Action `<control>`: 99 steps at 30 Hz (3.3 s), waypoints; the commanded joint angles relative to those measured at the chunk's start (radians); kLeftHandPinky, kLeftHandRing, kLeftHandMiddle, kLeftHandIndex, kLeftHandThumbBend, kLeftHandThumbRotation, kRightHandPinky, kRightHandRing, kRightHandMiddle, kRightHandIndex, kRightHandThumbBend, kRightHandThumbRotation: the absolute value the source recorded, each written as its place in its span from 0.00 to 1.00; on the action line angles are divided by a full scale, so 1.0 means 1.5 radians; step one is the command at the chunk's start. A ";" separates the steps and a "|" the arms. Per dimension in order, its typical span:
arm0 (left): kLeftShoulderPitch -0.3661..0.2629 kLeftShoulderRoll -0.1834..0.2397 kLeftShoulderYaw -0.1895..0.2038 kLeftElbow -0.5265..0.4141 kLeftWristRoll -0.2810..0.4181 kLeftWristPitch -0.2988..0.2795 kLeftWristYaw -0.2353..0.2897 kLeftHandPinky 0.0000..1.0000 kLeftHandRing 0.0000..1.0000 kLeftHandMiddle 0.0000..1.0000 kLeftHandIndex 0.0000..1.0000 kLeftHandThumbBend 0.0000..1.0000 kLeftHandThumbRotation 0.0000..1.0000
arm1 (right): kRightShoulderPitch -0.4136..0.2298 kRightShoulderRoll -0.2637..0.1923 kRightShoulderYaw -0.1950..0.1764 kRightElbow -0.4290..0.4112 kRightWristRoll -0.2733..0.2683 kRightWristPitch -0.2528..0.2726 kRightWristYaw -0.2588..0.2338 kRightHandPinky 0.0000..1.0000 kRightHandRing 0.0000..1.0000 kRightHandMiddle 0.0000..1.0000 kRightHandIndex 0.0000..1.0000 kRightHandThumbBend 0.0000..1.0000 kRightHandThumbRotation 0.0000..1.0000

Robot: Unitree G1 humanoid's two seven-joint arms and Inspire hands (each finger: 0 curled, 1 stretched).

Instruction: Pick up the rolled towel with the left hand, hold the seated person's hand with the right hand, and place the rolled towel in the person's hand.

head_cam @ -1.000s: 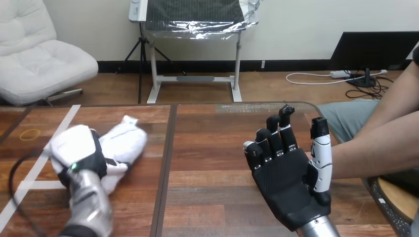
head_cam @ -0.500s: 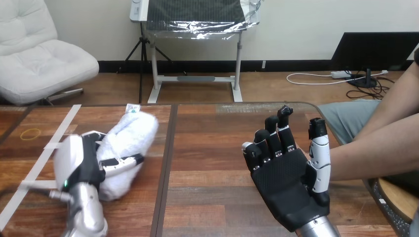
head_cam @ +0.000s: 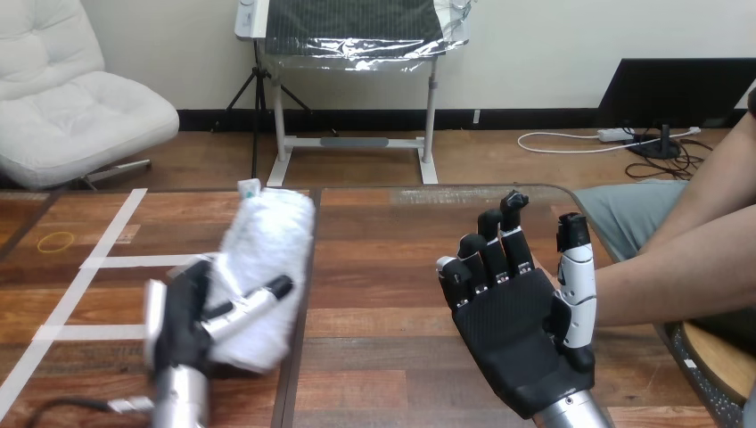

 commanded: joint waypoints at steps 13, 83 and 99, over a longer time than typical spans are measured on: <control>0.065 -0.109 0.019 -0.321 -0.152 -0.025 -0.147 0.30 0.37 0.43 0.48 0.79 0.06 | -0.046 0.045 -0.018 -0.016 0.014 -0.013 0.012 0.31 0.46 0.55 0.57 0.65 0.25; 0.183 -0.194 -0.063 -0.486 -0.109 -0.055 -0.243 0.32 0.37 0.43 0.48 0.80 0.11 | -0.087 -0.119 -0.046 0.014 -0.757 -0.620 -0.109 0.58 0.70 0.77 0.76 0.63 0.30; 0.184 -0.191 -0.069 -0.486 -0.098 -0.058 -0.237 0.32 0.37 0.43 0.48 0.81 0.12 | -0.101 -0.262 -0.039 -0.022 -1.050 -0.603 -0.217 0.67 0.76 0.80 0.78 0.65 0.11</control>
